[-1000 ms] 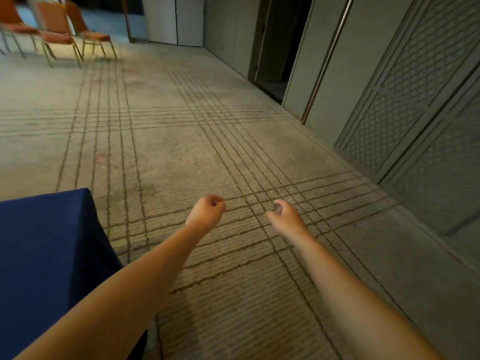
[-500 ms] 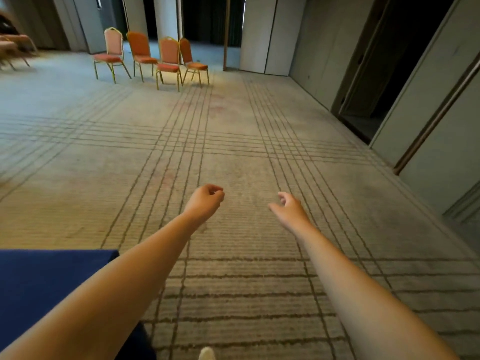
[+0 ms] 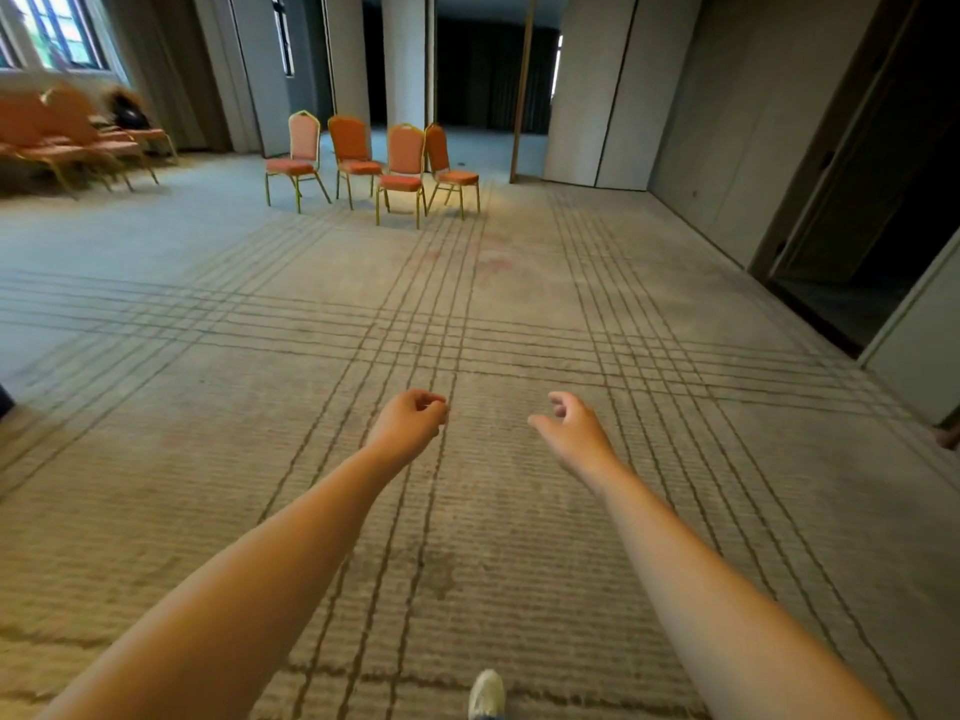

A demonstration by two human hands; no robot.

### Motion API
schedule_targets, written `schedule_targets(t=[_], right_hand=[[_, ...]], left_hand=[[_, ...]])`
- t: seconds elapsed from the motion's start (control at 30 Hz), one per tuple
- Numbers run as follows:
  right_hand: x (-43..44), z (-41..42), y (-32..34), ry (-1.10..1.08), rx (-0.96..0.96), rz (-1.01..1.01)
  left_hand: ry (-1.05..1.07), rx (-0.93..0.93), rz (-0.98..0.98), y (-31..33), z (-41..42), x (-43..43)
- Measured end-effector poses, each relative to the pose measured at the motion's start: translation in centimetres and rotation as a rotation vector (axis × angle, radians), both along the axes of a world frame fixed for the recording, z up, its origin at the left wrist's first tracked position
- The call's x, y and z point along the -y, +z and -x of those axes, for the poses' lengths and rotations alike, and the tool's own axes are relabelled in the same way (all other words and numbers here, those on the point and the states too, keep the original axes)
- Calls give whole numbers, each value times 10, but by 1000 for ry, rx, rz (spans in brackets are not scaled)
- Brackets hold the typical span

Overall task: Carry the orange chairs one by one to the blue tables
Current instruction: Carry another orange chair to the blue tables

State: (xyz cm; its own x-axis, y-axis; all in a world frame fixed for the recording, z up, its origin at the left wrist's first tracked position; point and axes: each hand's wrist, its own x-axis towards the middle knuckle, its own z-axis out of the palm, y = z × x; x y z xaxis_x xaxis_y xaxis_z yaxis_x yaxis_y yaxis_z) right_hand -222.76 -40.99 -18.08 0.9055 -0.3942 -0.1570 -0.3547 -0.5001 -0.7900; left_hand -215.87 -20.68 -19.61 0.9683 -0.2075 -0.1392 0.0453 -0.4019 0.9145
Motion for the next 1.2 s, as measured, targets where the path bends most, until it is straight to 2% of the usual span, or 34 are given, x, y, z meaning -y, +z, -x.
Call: schedule_targets(t=[0.33, 0.6, 0.8, 0.97, 1.2], right_hand=[[79, -300, 3, 100, -6, -57], [112, -494, -15, 184, -80, -18], [145, -665, -29, 159, -69, -11], [173, -814, -14, 137, -47, -30], [210, -993, -28, 149, -87, -87]], left_hand=[[112, 50, -26, 10, -278, 64], [160, 5, -81, -10, -454, 93], [133, 4, -95, -27, -633, 124], [92, -1, -111, -8, -792, 153], [57, -43, -133, -20, -965, 192]])
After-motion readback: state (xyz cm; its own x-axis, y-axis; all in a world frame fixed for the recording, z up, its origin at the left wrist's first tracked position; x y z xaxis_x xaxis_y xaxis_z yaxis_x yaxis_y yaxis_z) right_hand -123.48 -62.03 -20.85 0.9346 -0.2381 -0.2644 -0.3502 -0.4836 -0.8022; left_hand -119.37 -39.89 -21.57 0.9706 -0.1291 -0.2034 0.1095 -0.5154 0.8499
